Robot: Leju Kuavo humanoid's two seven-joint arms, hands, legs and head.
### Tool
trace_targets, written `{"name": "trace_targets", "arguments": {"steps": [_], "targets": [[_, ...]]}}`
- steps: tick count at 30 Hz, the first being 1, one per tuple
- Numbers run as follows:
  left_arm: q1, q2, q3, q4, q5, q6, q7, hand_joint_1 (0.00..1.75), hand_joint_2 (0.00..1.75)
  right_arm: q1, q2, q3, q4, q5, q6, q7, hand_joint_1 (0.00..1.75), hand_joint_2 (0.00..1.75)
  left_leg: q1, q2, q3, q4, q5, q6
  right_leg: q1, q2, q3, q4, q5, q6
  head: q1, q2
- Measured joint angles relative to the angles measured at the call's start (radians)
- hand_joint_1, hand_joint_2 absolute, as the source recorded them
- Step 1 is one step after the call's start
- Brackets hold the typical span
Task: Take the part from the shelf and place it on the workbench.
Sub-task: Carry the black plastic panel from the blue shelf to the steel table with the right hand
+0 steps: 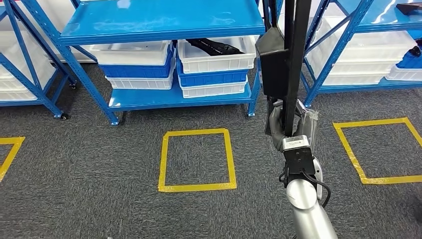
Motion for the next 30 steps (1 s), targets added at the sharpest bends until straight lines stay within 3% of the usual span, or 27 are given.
{"name": "trace_targets", "arguments": {"steps": [2, 3, 5, 7, 8, 9, 11, 12, 13, 14, 15, 16, 18, 20, 21, 23, 25, 26, 28, 29, 30], "targets": [[0.0, 0.004, 0.0, -0.003, 0.0, 0.002, -0.007, 0.0, 1.75, -0.005, 0.007, -0.002, 0.002, 0.004, 0.003, 0.0, 1.75, 1.75, 0.012, -0.002, 0.102, -0.13, 0.046, -0.009, -0.005, 0.0, -0.019, 0.009, 0.011, 0.012, -0.003, 0.0], [0.0, 0.006, 0.0, -0.005, -0.001, 0.004, -0.01, 0.0, 1.75, -0.009, 0.01, -0.003, 0.004, 0.005, 0.003, 0.0, 1.75, 1.75, 0.014, -0.004, 0.149, -0.2, 0.053, -0.009, -0.005, 0.001, -0.027, 0.015, 0.015, 0.018, -0.004, 0.0], [0.0, 0.007, 0.0, -0.007, -0.001, 0.009, -0.012, 0.0, 1.75, -0.017, 0.014, -0.004, 0.005, 0.007, 0.003, -0.001, 1.75, 1.75, 0.011, -0.009, 0.191, -0.273, 0.051, -0.005, -0.002, 0.001, -0.04, 0.023, 0.029, 0.038, -0.005, 0.0], [0.0, 0.008, 0.0, -0.009, -0.002, 0.011, -0.013, 0.0, 1.75, -0.021, 0.017, -0.006, 0.008, 0.007, 0.003, -0.001, 1.75, 1.75, 0.002, -0.007, 0.183, -0.291, 0.051, 0.006, -0.002, 0.0, -0.054, 0.023, 0.038, 0.058, -0.005, 0.0], [0.0, 0.007, 0.0, -0.01, -0.002, 0.012, -0.013, 0.0, 1.75, -0.022, 0.017, -0.007, 0.009, 0.007, 0.004, -0.001, 1.75, 1.75, -0.001, -0.006, 0.178, -0.3, 0.054, 0.017, -0.003, 0.0, -0.067, 0.034, 0.028, 0.061, -0.004, 0.0], [-0.001, 0.008, 0.0, -0.01, -0.001, 0.012, -0.013, 0.0, 1.75, -0.024, 0.018, -0.008, 0.012, 0.007, 0.004, -0.001, 1.75, 1.75, -0.003, -0.004, 0.172, -0.309, 0.06, 0.03, -0.002, 0.0, -0.085, 0.064, 0.002, 0.057, -0.001, 0.0], [0.0, 0.008, 0.0, -0.011, 0.005, 0.007, -0.018, 0.0, 1.75, -0.027, 0.018, -0.009, 0.017, 0.008, 0.004, -0.001, 1.75, 1.75, -0.01, -0.002, 0.151, -0.313, 0.076, 0.054, -0.001, 0.0, -0.132, 0.181, -0.074, 0.042, 0.006, 0.0], [0.001, 0.008, 0.0, -0.012, 0.01, 0.004, -0.021, 0.0, 1.75, -0.027, 0.019, -0.009, 0.02, 0.008, 0.003, -0.001, 1.75, 1.75, -0.015, -0.001, 0.14, -0.313, 0.085, 0.062, 0.002, 0.001, -0.152, 0.25, -0.103, 0.04, 0.01, 0.0], [0.002, 0.008, 0.0, -0.012, 0.015, 0.0, -0.024, 0.0, 1.75, -0.028, 0.019, -0.009, 0.023, 0.009, 0.003, -0.001, 1.75, 1.75, -0.021, -0.001, 0.13, -0.313, 0.094, 0.066, 0.006, 0.001, -0.162, 0.301, -0.113, 0.043, 0.01, 0.0], [0.003, 0.008, 0.0, -0.012, 0.017, -0.003, -0.025, 0.0, 1.75, -0.028, 0.019, -0.01, 0.027, 0.009, 0.003, -0.001, 1.75, 1.75, -0.026, -0.001, 0.12, -0.313, 0.102, 0.069, 0.011, 0.002, -0.157, 0.322, -0.104, 0.048, 0.011, 0.0], [0.005, 0.007, 0.0, -0.012, 0.018, -0.004, -0.026, 0.0, 1.75, -0.029, 0.02, -0.01, 0.029, 0.009, 0.003, -0.001, 1.75, 1.75, -0.032, -0.001, 0.111, -0.312, 0.11, 0.071, 0.018, 0.002, -0.133, 0.307, -0.082, 0.052, 0.011, 0.0], [0.008, 0.007, 0.0, -0.012, 0.019, -0.005, -0.026, 0.0, 1.75, -0.031, 0.02, -0.01, 0.032, 0.009, 0.003, -0.001, 1.75, 1.75, -0.037, -0.001, 0.103, -0.312, 0.118, 0.072, 0.024, 0.003, -0.092, 0.256, -0.059, 0.05, 0.011, 0.0], [0.012, 0.006, 0.0, -0.012, 0.02, -0.005, -0.027, 0.0, 1.75, -0.04, 0.022, -0.01, 0.036, 0.009, 0.003, 0.0, 1.75, 1.75, -0.046, -0.001, 0.09, -0.311, 0.131, 0.069, 0.038, 0.002, 0.01, 0.106, -0.051, 0.029, 0.01, 0.0], [0.013, 0.005, 0.0, -0.012, 0.024, -0.005, -0.027, 0.0, 1.75, -0.05, 0.025, -0.01, 0.04, 0.009, 0.003, 0.0, 1.75, 1.75, -0.049, 0.001, 0.082, -0.31, 0.144, 0.063, 0.048, 0.004, 0.063, 0.013, -0.068, 0.008, 0.01, 0.0], [0.013, 0.005, 0.0, -0.012, 0.025, -0.005, -0.027, 0.0, 1.75, -0.054, 0.026, -0.01, 0.042, 0.009, 0.003, 0.0, 1.75, 1.75, -0.049, 0.002, 0.08, -0.31, 0.15, 0.059, 0.049, 0.004, 0.065, 0.0, -0.068, 0.003, 0.01, 0.0], [0.015, 0.005, 0.0, -0.012, 0.027, -0.005, -0.027, 0.0, 1.75, -0.058, 0.028, -0.011, 0.048, 0.008, 0.002, 0.0, 1.75, 1.75, -0.045, 0.0, 0.071, -0.297, 0.14, 0.048, 0.035, 0.004, 0.059, -0.005, -0.057, -0.012, 0.009, 0.0], [0.017, 0.006, 0.0, -0.013, 0.027, -0.001, -0.027, 0.0, 1.75, -0.06, 0.032, -0.011, 0.054, 0.007, 0.002, 0.0, 1.75, 1.75, -0.037, -0.003, 0.042, -0.226, 0.075, 0.033, 0.022, 0.001, 0.054, -0.008, -0.042, -0.028, 0.005, 0.0], [0.017, 0.006, 0.0, -0.013, 0.027, 0.001, -0.027, 0.0, 1.75, -0.061, 0.034, -0.011, 0.056, 0.007, 0.002, 0.0, 1.75, 1.75, -0.031, -0.004, 0.02, -0.163, 0.031, 0.024, 0.023, 0.0, 0.046, -0.008, -0.037, -0.032, 0.002, 0.0], [0.017, 0.005, -0.001, -0.013, 0.028, 0.005, -0.027, 0.0, 1.75, -0.061, 0.036, -0.011, 0.063, 0.006, 0.002, 0.0, 1.75, 1.75, -0.016, -0.004, -0.017, -0.045, -0.024, 0.008, 0.022, -0.002, 0.033, -0.006, -0.027, -0.029, 0.001, 0.0], [0.018, 0.005, -0.001, -0.013, 0.029, 0.007, -0.027, 0.0, 1.75, -0.061, 0.037, -0.011, 0.067, 0.005, 0.002, 0.0, 1.75, 1.75, -0.009, -0.003, -0.017, -0.024, -0.025, 0.0, 0.02, -0.002, 0.027, -0.004, -0.023, -0.026, 0.0, 0.0], [0.018, 0.005, -0.001, -0.013, 0.029, 0.008, -0.027, 0.0, 1.75, -0.061, 0.037, -0.011, 0.071, 0.004, 0.002, 0.001, 1.75, 1.75, -0.001, -0.003, 0.004, -0.043, -0.007, -0.007, 0.017, -0.002, 0.022, -0.001, -0.02, -0.023, 0.0, 0.0]]}}
